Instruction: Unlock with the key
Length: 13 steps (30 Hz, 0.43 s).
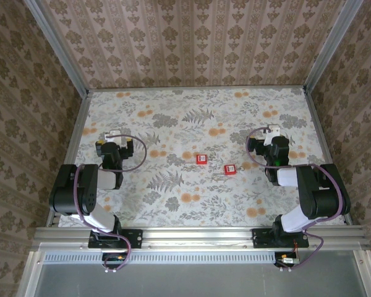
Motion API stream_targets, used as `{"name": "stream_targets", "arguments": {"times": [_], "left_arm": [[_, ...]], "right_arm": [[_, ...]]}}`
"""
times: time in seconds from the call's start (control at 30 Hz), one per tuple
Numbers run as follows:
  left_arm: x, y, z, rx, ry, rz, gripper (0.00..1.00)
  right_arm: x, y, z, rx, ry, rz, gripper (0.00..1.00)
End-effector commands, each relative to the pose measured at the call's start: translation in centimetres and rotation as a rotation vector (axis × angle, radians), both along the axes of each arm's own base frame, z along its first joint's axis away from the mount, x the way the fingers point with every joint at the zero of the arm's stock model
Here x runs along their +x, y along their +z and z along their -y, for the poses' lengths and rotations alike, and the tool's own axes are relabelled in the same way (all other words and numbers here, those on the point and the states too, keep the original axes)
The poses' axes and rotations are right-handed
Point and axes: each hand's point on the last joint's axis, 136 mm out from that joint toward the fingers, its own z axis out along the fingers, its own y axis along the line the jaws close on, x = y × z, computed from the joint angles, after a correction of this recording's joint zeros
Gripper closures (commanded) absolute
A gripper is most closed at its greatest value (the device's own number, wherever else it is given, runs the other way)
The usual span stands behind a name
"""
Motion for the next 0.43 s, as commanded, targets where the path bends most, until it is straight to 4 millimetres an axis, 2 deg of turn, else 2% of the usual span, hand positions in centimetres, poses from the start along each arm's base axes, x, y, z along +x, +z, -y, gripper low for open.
{"name": "stream_targets", "arguments": {"times": [0.0,0.4], "left_arm": [[0.32,0.93,-0.41,-0.019,0.019,0.026,0.0],[0.32,0.94,-0.64,-0.031,0.02,0.026,0.0]], "right_arm": [[0.07,0.22,0.03,0.0,-0.01,0.005,0.0],[0.08,0.25,0.06,0.0,-0.011,0.006,0.0]]}}
